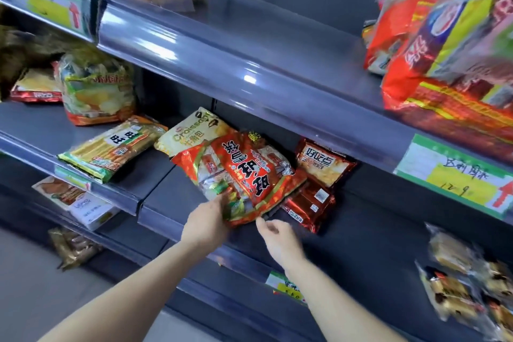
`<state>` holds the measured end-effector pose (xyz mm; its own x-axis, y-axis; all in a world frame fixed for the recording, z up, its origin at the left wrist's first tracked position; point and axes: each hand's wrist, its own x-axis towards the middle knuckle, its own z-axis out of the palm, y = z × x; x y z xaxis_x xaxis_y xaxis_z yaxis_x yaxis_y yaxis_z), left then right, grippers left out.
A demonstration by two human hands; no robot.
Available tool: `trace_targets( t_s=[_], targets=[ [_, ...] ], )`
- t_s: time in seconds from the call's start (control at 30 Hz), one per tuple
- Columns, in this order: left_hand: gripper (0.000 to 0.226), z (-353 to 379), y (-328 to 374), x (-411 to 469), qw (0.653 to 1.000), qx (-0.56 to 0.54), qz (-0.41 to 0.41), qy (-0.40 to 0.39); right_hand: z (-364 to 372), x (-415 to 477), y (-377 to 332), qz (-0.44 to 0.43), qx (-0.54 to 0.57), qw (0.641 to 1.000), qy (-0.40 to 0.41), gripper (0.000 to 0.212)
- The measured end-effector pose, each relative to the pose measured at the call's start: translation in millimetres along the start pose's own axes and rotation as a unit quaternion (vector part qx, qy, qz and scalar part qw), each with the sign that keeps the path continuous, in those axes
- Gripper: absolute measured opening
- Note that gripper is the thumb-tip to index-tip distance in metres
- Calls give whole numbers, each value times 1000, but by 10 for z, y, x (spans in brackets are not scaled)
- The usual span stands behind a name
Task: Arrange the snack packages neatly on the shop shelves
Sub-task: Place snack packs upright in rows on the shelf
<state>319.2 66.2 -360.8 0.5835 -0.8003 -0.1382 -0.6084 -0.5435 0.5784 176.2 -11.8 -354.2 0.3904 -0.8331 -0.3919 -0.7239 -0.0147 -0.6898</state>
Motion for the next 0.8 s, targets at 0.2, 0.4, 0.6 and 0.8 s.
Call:
trace_targets(
  t_s=[0.2,0.4,0.6,0.8],
  targets=[
    [20,14,519,-359,983,-145,97,-51,-113,-106,-271,146,366,917,-56,30],
    [9,-288,483,-820,982,-163,60,-72,-475,-446,-183,-6,201,978,49,14],
    [58,-667,355,-1263,996,-47,18,71,-777,-932,-151,-198,-68,978,19,19],
    [108,-1067,169,-1791,963,-174,-45,199,-934,-1394,-461,-370,-116,921,33,30]
  ],
)
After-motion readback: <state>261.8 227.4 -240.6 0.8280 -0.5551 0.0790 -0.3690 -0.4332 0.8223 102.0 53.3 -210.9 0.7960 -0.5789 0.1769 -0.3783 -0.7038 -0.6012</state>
